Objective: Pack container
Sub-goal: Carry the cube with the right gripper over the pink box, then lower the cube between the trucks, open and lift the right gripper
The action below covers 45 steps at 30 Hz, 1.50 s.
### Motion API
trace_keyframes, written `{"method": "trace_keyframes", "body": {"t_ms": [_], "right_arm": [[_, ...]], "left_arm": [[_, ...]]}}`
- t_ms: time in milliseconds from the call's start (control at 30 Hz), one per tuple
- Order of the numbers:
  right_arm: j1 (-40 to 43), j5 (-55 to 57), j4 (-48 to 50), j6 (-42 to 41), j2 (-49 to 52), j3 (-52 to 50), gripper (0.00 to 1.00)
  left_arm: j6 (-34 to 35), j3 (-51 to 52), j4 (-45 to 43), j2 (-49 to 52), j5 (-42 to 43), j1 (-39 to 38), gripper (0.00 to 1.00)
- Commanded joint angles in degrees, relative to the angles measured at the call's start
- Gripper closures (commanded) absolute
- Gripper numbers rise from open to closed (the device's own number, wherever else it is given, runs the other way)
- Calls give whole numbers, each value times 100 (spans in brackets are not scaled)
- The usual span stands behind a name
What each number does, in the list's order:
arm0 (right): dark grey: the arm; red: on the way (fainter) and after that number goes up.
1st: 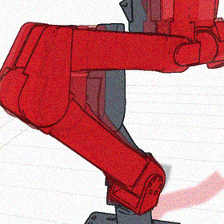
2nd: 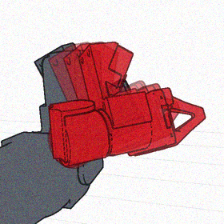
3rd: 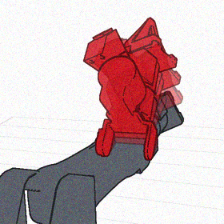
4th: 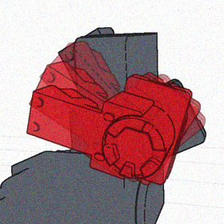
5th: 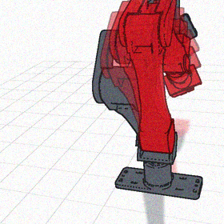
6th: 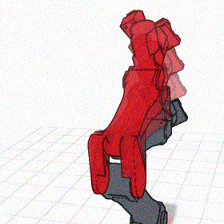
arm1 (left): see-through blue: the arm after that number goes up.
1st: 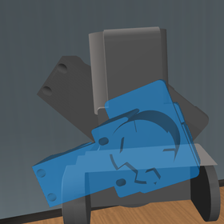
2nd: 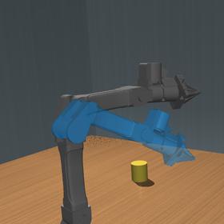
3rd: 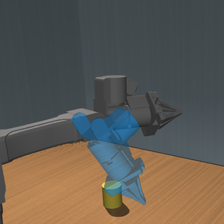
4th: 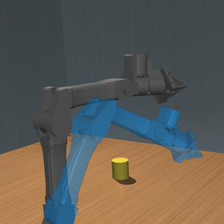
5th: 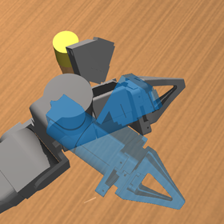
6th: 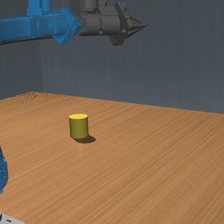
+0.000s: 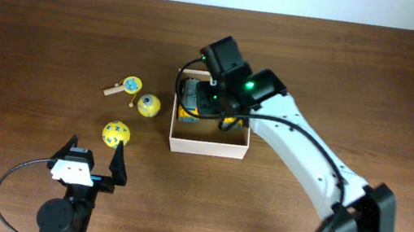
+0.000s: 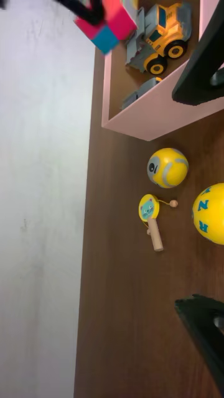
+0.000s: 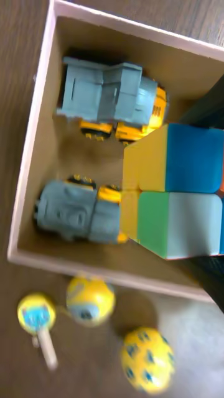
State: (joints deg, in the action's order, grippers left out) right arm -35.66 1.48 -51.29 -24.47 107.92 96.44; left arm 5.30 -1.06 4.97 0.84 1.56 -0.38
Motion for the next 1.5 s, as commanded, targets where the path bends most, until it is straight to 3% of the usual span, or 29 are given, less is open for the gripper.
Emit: {"method": "trace_keyframes", "body": {"t_ms": [0,1167,1333,1467], "right_arm": [[-33,645,120,-525,254,133,57],[177,824,721,-518,1134,133,57],[203,822,732,-450,1134,133,43],[203,820,743,-446,1134,133,41]], "left_arm": [[-109,28,4,-48,63,28,1],[-109,28,7,-48,63,28,1],[-109,28,4,-48,63,28,1],[-109,28,7,-48,61,28,1]]}}
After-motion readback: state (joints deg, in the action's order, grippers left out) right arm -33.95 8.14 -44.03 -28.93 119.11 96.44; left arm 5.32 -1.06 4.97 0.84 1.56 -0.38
